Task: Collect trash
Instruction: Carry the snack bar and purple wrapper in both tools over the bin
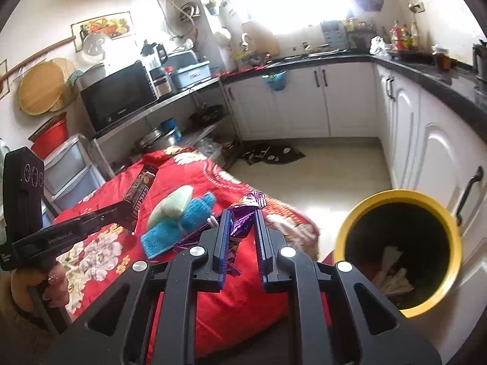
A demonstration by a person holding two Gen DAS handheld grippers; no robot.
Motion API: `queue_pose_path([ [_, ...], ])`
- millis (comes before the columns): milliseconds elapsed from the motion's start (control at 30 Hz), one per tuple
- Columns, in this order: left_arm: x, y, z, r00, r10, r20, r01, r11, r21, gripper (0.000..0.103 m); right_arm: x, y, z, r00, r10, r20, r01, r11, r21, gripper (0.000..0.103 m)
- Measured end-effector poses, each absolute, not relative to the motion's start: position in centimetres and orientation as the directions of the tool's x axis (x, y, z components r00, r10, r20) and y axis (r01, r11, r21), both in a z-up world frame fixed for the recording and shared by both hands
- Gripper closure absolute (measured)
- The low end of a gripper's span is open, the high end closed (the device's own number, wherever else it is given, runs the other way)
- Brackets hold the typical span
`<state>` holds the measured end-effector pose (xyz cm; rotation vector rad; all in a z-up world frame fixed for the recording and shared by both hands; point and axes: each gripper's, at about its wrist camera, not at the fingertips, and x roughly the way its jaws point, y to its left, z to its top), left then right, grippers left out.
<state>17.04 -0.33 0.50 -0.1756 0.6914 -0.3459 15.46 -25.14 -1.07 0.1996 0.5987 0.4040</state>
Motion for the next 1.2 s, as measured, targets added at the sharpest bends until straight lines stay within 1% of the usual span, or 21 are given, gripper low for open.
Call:
queue_pose_path([
  [533, 19.0, -7.5, 2.1, 0.673, -0.476, -0.566, 0.396, 0.878, -0.267, 0.099, 14.4, -31.5, 0.3, 0.835, 0.288, -0.468, -0.168, 0.945, 0.281, 0.088],
  [1200, 20.9, -14.4, 0.6, 0.581, -0.57, -0.581, 0.515, 0.81, -0.28, 0.099, 13.9, -36.4, -0.4, 0.867, 0.139, -0.48, -0.017, 0.968, 0.25, 0.088],
])
